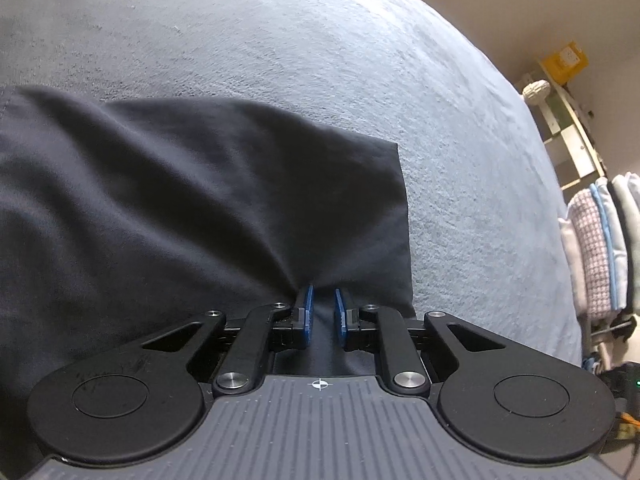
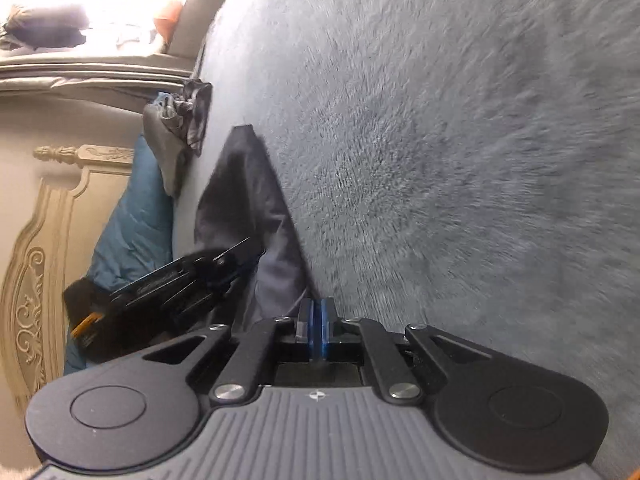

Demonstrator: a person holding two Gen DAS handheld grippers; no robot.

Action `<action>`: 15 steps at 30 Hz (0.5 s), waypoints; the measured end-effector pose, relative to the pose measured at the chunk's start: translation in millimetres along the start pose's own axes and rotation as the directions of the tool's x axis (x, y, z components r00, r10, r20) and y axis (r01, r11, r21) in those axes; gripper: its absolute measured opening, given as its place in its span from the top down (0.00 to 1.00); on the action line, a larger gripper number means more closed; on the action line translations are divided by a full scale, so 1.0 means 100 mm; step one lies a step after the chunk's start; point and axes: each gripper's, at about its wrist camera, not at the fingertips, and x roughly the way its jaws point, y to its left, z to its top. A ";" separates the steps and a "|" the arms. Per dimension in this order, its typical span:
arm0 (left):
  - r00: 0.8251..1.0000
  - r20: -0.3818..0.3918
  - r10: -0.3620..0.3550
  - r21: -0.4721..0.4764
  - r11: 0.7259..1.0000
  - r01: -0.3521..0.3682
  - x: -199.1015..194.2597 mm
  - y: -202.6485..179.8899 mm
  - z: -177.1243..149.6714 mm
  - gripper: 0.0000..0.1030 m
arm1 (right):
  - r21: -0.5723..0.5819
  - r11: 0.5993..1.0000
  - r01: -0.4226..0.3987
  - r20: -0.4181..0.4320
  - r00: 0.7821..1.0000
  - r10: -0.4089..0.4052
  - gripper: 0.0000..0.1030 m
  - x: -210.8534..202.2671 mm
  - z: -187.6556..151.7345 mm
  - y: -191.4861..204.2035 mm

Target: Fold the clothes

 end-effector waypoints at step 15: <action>0.999 -0.021 -0.037 -0.074 0.997 0.036 0.03 0.10 0.04 0.87 | -0.005 1.000 -0.030 0.043 0.999 0.031 0.55 -0.22 -0.20 -0.05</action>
